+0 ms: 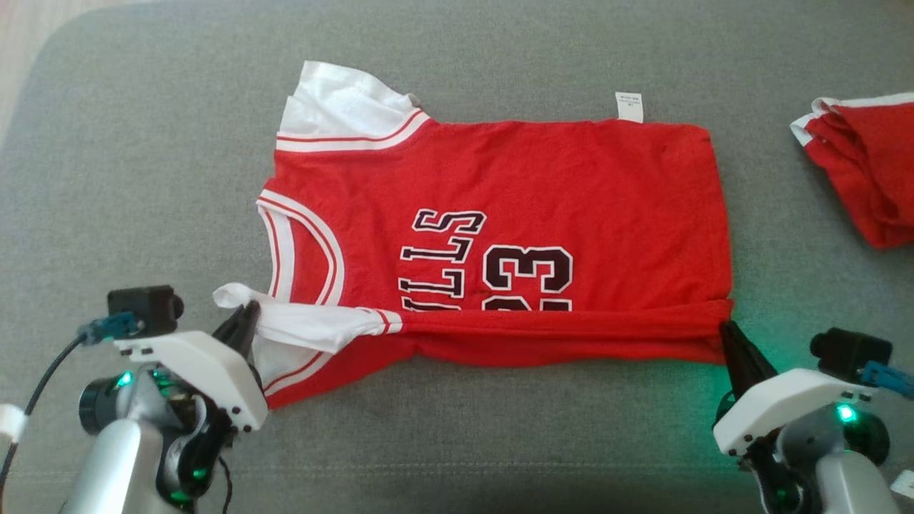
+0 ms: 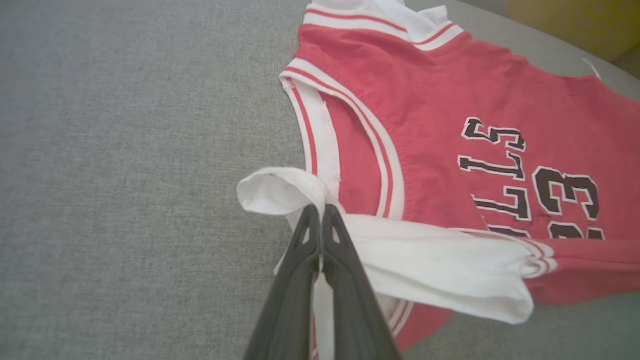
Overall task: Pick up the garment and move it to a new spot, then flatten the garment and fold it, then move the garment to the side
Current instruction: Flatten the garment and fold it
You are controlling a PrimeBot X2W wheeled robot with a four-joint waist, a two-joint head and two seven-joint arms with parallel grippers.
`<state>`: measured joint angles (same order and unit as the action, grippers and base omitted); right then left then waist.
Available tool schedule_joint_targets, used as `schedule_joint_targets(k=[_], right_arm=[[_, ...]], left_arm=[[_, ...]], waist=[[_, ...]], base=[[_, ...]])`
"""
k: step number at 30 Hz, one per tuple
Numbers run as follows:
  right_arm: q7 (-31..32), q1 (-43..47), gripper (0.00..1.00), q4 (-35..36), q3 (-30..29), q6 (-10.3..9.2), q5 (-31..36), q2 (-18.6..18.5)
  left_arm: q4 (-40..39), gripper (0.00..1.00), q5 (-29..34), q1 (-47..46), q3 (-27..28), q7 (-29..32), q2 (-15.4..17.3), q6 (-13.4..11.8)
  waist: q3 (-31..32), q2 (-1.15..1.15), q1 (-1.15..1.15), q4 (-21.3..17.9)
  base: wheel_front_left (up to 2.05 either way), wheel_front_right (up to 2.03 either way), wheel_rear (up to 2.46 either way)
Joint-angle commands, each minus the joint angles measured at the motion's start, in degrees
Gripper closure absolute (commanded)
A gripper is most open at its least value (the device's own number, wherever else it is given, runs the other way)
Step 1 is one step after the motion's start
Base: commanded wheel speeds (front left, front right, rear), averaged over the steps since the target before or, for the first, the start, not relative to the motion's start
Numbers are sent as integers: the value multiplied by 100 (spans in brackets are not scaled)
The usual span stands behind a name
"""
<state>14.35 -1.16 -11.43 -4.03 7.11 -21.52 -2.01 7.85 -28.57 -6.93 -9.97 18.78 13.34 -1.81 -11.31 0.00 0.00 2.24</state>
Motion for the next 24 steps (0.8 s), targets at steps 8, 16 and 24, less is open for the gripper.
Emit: schedule_joint_targets(k=[8, 16, 24], right_arm=[[-773, -596, 0, -84, 361, 37, -47, -88], [-1427, -704, 0, 88, 511, 37, 170, -87], [-2341, -370, 0, 817, 698, 37, 987, -87]], left_arm=[[565, 0, -81, -694, 273, -724, 40, 244], [653, 0, 181, -592, 307, -1791, -36, 199], [42, 0, 840, 128, 249, -3085, -135, -266]], waist=[[-198, 0, 0, -65], [-232, 0, 0, -112], [57, 0, 0, -117]], base=[[0, 0, 0], [0, 0, 0], [0, 0, 0]])
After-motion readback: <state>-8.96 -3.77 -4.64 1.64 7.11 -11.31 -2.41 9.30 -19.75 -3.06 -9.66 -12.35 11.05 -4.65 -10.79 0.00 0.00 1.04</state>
